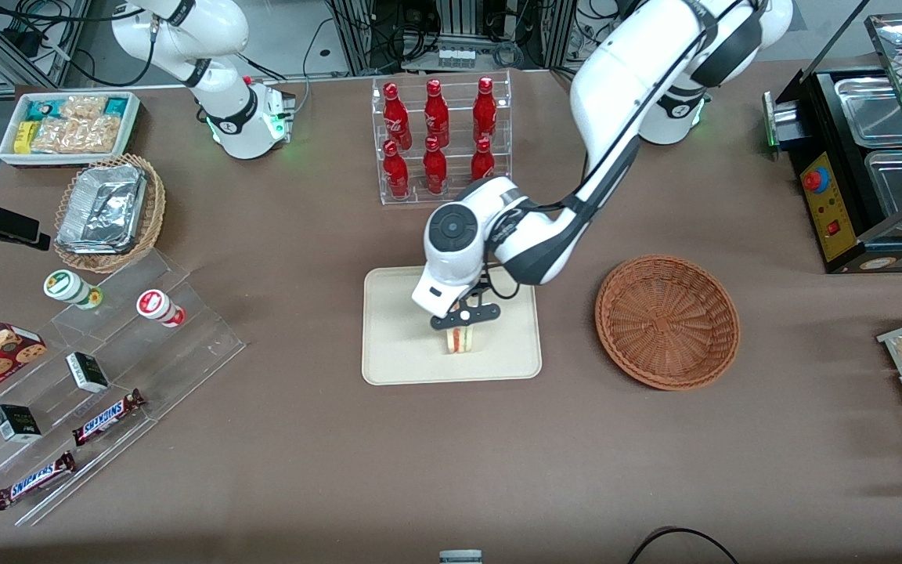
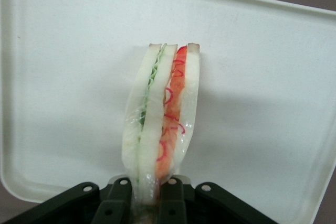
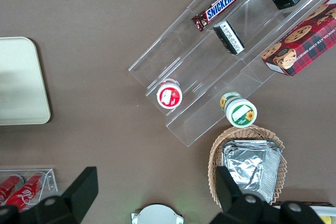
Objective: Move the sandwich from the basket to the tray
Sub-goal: 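Lower the sandwich onto the tray and open the left gripper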
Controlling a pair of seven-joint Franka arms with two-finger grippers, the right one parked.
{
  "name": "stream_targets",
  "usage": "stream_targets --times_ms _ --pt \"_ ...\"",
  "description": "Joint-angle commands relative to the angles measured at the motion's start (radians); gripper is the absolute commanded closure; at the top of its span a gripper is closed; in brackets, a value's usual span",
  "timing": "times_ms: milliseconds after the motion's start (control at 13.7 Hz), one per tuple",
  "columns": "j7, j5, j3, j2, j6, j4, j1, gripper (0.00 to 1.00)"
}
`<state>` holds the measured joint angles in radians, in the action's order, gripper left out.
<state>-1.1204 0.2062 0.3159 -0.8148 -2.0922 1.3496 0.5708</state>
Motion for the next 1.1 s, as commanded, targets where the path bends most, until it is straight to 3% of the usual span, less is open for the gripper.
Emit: stream_targets --times_ms 0,220,293,366,439,1024 --pt "-0.053 0.024 -0.041 -0.059 0.03 -0.101 0.052 1.0" --pt "-0.079 0.024 -0.041 -0.078 0.027 -0.115 0.055 1.0" --pt "-0.084 0.022 -0.041 -0.078 0.024 -0.115 0.054 0.95" --pt "-0.084 0.019 -0.041 -0.075 0.026 -0.115 0.052 0.05" --pt "-0.084 0.021 -0.041 -0.066 0.033 -0.115 0.052 0.0" --pt "-0.076 0.013 -0.038 0.09 0.182 -0.113 0.043 0.0"
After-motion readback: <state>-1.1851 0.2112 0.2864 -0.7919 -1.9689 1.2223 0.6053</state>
